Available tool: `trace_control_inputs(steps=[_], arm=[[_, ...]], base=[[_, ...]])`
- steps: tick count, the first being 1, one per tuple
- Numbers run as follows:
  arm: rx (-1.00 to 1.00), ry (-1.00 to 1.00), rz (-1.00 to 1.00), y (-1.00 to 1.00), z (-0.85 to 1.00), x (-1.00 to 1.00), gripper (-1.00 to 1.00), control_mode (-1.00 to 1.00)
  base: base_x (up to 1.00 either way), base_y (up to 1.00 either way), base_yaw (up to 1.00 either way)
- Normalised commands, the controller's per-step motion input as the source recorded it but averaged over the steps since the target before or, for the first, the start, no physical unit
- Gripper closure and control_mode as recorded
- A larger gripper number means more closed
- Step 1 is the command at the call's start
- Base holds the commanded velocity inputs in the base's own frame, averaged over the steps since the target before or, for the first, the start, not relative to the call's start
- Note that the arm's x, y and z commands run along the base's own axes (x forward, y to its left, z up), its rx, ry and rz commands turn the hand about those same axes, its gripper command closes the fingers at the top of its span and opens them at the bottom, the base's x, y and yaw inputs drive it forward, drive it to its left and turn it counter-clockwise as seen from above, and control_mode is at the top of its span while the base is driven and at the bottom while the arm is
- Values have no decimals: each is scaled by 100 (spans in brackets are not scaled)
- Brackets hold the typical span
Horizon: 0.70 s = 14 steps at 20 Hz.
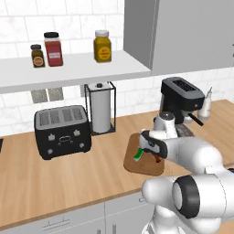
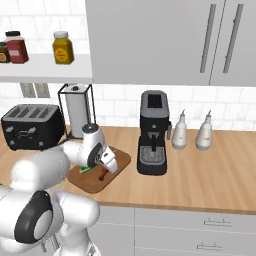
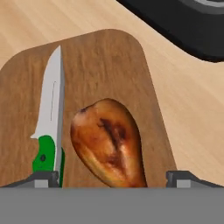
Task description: Pick up the knife from the drawer and place it on the cutting board. Then place the meat from the plate to the cutting board.
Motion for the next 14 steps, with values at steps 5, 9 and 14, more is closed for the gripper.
trace_control_inputs(steps=[5,9,14], arm=[[0,-17,1,0,53,-46,-100,-100],[0,-22,2,0,62,-43,-100,-100],[0,-18,1,-15,47,-59,-100,-100]], base=[[0,0,0],[0,0,0],[0,0,0]])
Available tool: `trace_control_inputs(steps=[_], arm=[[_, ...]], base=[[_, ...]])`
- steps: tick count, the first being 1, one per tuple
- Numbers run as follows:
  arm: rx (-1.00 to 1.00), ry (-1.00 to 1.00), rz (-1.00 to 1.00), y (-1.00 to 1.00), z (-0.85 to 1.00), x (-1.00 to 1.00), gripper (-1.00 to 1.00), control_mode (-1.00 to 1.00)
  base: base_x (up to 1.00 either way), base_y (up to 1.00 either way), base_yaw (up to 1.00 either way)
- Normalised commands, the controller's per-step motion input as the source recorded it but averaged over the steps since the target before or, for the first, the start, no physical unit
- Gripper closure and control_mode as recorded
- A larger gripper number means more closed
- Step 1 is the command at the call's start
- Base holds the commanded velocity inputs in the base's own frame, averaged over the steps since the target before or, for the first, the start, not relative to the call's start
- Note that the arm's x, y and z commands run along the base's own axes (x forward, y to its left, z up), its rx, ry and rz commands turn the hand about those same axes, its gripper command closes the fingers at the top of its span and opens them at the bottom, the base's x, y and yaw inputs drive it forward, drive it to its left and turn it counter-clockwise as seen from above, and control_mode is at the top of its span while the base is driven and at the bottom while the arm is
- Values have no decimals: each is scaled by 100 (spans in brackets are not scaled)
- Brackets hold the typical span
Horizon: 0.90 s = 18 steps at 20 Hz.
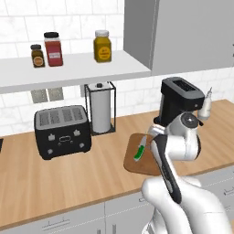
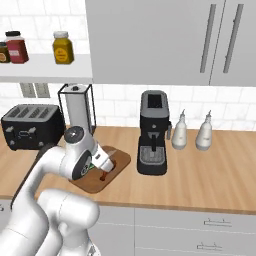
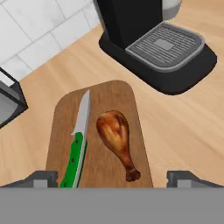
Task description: Pick up the knife from the drawer and place it on the cutting board. Then place the meat from the plate to the cutting board.
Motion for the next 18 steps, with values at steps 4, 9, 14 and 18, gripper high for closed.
trace_control_inputs(steps=[4,9,14,18], arm=[[0,-14,0,-29,28,-65,-100,-100],[0,-12,0,-36,34,-52,-100,-100],[1,-14,0,-44,12,-54,-100,-100],[4,-18,2,-44,0,-64,-100,-100]], base=[[0,0,0],[0,0,0],[0,0,0],[0,0,0]])
